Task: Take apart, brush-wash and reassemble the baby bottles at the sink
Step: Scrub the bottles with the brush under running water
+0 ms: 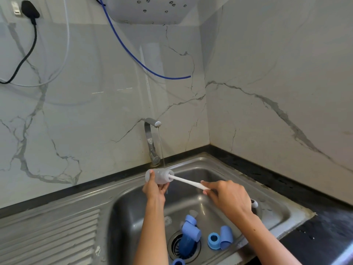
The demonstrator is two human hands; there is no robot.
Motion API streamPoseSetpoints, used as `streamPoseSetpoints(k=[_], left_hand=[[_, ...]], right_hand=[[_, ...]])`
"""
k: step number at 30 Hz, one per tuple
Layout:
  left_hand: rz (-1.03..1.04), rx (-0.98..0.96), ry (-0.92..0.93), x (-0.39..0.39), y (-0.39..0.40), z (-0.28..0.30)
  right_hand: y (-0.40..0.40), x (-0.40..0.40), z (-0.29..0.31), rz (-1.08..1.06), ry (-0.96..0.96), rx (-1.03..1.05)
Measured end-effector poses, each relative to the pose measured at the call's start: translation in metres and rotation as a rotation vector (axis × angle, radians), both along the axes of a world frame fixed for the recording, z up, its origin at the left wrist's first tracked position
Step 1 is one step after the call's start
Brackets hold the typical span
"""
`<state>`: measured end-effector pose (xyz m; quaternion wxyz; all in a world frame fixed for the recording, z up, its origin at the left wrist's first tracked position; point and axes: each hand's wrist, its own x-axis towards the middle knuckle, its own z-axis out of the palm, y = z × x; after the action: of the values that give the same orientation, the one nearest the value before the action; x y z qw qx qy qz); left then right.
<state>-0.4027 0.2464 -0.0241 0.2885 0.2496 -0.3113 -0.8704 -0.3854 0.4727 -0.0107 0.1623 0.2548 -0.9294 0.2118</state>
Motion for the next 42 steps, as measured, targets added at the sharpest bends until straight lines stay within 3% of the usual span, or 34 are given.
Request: streamPoseSetpoints(k=[8,15,20,24,27,31,42], left_hand=[[-0.073,0.016,-0.091,0.003,0.007,-0.005],[0.098,0.076,-0.14,0.001,0.009,0.001],[-0.082,0.076,-0.167,0.008,0.01,-0.007],[-0.122,0.119,-0.148,0.012,0.0,-0.005],[-0.136,0.093,-0.089,0.011,0.002,-0.004],[-0.2,0.084,-0.03,0.005,0.012,-0.002],[-0.266,0.117,-0.002,0.016,-0.013,0.006]], right_hand=[[-0.015,0.002,-0.001,0.013,0.138,0.137],[-0.007,0.005,0.003,-0.025,0.135,0.067],[-0.009,0.003,0.002,0.019,0.172,0.126],[0.002,-0.001,0.005,0.097,0.107,0.12],[0.01,-0.003,0.006,0.021,0.012,0.028],[0.002,0.0,0.0,-0.053,0.035,0.002],[0.013,-0.009,0.005,0.192,-0.107,-0.012]])
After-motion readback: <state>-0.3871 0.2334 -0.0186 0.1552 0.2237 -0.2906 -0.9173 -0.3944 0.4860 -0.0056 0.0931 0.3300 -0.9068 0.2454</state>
